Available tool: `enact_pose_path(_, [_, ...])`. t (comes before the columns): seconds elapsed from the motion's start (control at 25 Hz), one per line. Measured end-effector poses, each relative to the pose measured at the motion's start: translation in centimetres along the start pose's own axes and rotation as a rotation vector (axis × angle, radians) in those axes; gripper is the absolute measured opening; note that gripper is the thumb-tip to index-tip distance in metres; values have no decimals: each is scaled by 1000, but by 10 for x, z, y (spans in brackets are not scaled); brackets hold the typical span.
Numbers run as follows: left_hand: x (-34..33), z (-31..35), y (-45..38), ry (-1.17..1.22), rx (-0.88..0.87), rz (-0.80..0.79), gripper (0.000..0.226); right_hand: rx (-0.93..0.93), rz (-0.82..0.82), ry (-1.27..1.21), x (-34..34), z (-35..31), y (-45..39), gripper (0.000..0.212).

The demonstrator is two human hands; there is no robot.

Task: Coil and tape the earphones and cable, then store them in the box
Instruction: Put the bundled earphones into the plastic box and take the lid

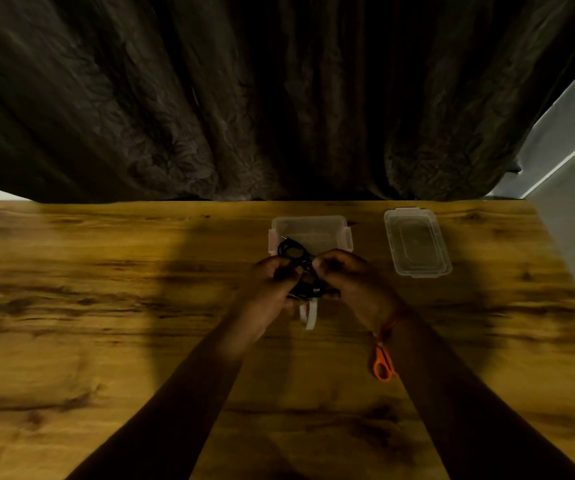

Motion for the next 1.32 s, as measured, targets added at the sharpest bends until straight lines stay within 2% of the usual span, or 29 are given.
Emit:
enact_pose_path(0.08, [-2, 3, -5, 44, 5, 14, 15, 0, -81, 60, -3, 6, 6, 36])
enact_pose_path(0.24, [-3, 0, -9, 82, 36, 39, 12, -30, -188, 60, -1, 26, 23, 22])
enact_pose_path(0.36, [-3, -5, -8, 107, 43, 40, 12, -13, -275, 312, 2, 48, 26, 20])
enact_pose_path(0.48, [-1, -14, -11, 105, 63, 56, 12, 28, -201, 634, 2, 63, 26, 24])
enact_pose_path(0.6, [0, -22, -13, 40, 67, 80, 15, 102, -215, 828, -7, 70, 24, 18])
enact_pose_path(0.68, [0, -21, -16, -9, 56, 91, 18, 140, -116, 793, -3, 58, 20, 10])
enact_pose_path(0.76, [-3, -16, -20, -49, 23, 96, 15, 107, 116, 478, 14, 33, 15, 10])
enact_pose_path(0.84, [-9, -6, -31, -97, -26, 99, 13, 75, 238, 132, 23, 11, 8, 11])
enact_pose_path(0.88, [-11, -1, -40, -130, -47, 108, 14, 104, 263, 103, 24, -3, 2, 10])
enact_pose_path(1.0, [-21, 21, -68, -204, -87, 114, 12, 143, 323, 273, 29, -29, -28, 8])
enact_pose_path(1.08, [-27, 34, -84, -145, -57, 93, 13, 96, 381, 359, 36, -32, -56, 12])
enact_pose_path(1.16, [-26, 37, -96, -146, -13, 101, 12, 92, 428, 576, 38, -31, -80, 15])
enact_pose_path(1.2, [-22, 36, -103, -212, -9, 134, 13, 119, 434, 708, 36, -30, -88, 19])
enact_pose_path(1.32, [-13, 26, -121, -345, 32, 204, 15, 179, 451, 994, 28, -24, -101, 50])
Point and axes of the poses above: each hand's wrist, its own y-axis away from the middle knuckle, its own x-axis out of the back of the hand, z = x × y, the point moved 6 cm from there along -y, towards the middle knuckle, and after that the axes turned 5 degrees about y, right-handed, at the moved point
